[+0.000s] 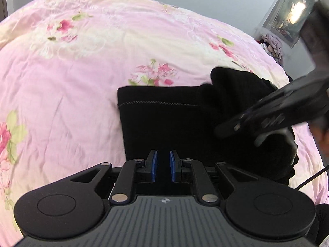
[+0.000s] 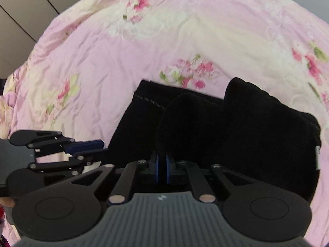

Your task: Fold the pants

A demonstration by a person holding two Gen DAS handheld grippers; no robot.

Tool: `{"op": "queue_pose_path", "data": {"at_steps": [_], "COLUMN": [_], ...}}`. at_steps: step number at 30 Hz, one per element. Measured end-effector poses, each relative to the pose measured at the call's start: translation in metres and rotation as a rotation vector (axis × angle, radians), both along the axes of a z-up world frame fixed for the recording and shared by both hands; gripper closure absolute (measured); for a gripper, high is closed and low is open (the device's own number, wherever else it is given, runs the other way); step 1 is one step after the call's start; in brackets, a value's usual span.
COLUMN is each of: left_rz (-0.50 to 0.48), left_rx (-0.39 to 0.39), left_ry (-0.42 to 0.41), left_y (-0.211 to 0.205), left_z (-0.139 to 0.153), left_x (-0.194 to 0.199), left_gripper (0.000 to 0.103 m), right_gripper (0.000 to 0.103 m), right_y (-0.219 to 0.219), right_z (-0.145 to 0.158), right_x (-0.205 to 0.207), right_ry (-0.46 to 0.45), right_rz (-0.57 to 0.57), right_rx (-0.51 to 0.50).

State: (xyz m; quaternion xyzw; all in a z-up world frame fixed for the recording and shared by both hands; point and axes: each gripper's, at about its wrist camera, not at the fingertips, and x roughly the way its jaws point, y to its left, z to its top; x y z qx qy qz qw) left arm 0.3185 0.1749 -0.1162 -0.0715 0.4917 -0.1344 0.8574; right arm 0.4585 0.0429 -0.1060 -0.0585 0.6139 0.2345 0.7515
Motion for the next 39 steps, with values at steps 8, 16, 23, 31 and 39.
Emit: {"op": "queue_pose_path", "data": {"at_steps": [8, 16, 23, 31, 39], "left_rz": [0.000, -0.015, 0.059, 0.132, 0.097], "left_rx": [-0.127, -0.272, -0.385, -0.436, -0.419], "left_ry": [-0.016, -0.040, 0.046, 0.115, 0.071], "left_y": [0.003, -0.025, -0.046, -0.048, -0.063], "left_z": [-0.007, 0.001, -0.019, -0.038, -0.020], "left_x": [0.000, 0.016, 0.040, 0.055, 0.046], "left_gripper": [0.089, 0.088, 0.076, 0.061, 0.062], "right_gripper": [0.064, 0.059, 0.070, 0.081, 0.081], "right_y": [0.020, -0.036, -0.094, -0.113, -0.133], "right_z": [0.002, 0.064, 0.008, -0.044, -0.044], "right_x": [0.003, 0.023, 0.014, -0.036, -0.038], "right_ry": [0.000, -0.182, -0.096, -0.003, 0.007], "right_rz": [0.073, 0.001, -0.033, 0.057, 0.036], "right_rx": [-0.026, -0.157, -0.213, -0.099, 0.001]}}
